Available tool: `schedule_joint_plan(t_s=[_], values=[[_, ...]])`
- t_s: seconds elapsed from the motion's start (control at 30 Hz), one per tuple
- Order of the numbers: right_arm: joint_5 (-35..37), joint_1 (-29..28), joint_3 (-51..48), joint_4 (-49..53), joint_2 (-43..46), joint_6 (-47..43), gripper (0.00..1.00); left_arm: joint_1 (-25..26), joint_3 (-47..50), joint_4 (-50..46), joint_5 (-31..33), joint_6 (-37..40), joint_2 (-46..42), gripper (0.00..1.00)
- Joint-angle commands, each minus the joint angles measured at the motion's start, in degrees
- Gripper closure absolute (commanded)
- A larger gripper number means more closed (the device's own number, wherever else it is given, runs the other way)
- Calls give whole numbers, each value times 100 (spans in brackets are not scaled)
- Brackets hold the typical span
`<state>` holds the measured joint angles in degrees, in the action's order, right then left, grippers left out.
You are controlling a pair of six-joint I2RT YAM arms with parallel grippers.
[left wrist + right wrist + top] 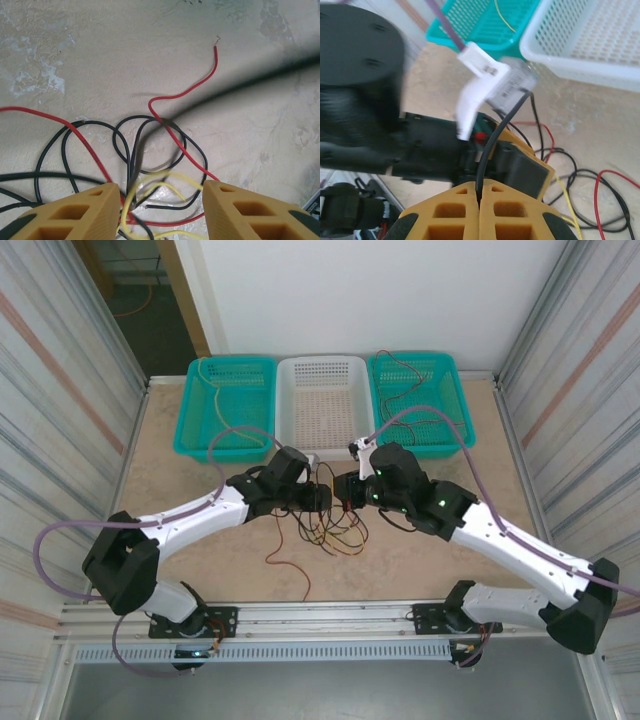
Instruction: Untangle the cables
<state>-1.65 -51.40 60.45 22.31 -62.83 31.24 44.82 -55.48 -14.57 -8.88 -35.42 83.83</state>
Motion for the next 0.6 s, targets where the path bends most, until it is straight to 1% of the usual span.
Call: schedule_joint_plan(t_s=[0.0, 0.2, 0.33, 0.5, 0.57], values=[[218, -145, 453, 138, 303, -444, 100, -26, 93, 121, 127, -56, -64, 53], [353, -257, 1025, 156, 588, -820, 100, -66, 306, 236, 208, -120, -69, 55], [481, -257, 1492, 222, 587, -1127, 100, -63, 421, 390, 176, -202, -44, 55], [951, -250, 2072, 307, 547, -1632, 100, -72, 500, 398, 176, -211, -114, 55], [1187, -207, 2329, 385, 368, -1800, 100, -77, 536, 346, 172, -230, -220, 53]])
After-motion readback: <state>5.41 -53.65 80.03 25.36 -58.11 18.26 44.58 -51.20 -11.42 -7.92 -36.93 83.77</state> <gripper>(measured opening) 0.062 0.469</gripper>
